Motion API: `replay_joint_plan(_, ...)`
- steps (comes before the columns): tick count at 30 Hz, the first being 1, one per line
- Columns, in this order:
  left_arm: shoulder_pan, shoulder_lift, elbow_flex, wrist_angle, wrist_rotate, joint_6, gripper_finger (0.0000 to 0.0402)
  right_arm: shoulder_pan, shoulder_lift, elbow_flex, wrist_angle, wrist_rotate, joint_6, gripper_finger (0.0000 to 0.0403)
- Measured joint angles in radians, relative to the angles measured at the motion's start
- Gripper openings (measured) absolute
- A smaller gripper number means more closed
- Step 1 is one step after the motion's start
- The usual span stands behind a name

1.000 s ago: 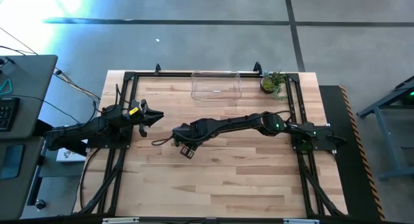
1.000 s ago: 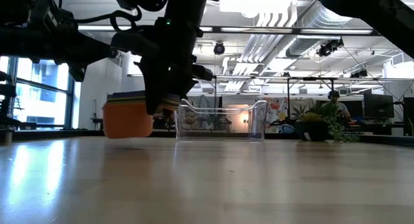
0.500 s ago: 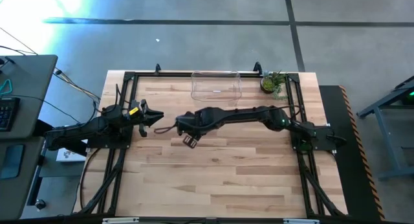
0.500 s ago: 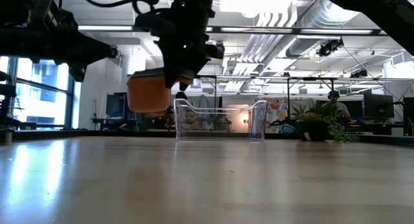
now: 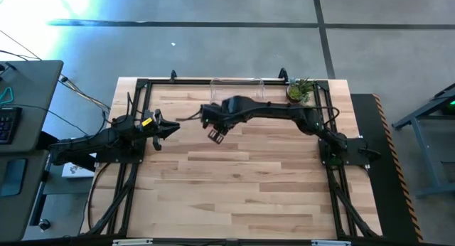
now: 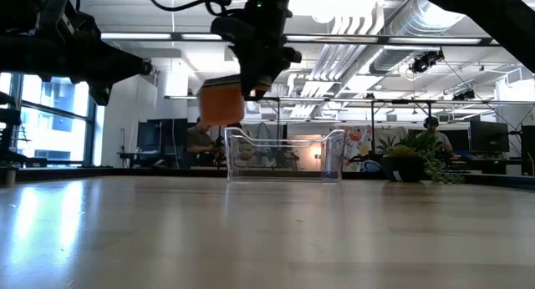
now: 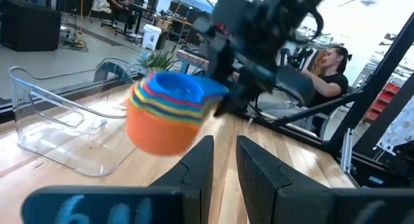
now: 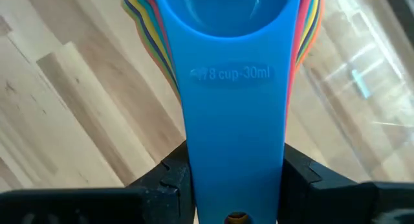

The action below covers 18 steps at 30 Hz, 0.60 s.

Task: Nest measuring cups in basket
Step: Put the nested measuring cups into the transparent bin

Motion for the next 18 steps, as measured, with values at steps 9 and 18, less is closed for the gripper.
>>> replay_joint_plan(9, 0.000, 0.000, 0.000, 0.000, 0.000, 0.000, 0.0058, -0.109, -0.077, 0.000, -0.052, 0.019, -0.095, 0.0126)
replay_joint_plan(18, 0.000, 0.000, 0.000, -0.001, 0.000, 0.000, 0.0058, -0.241, -0.128, 0.000, -0.061, -0.028, -0.207, 0.0126)
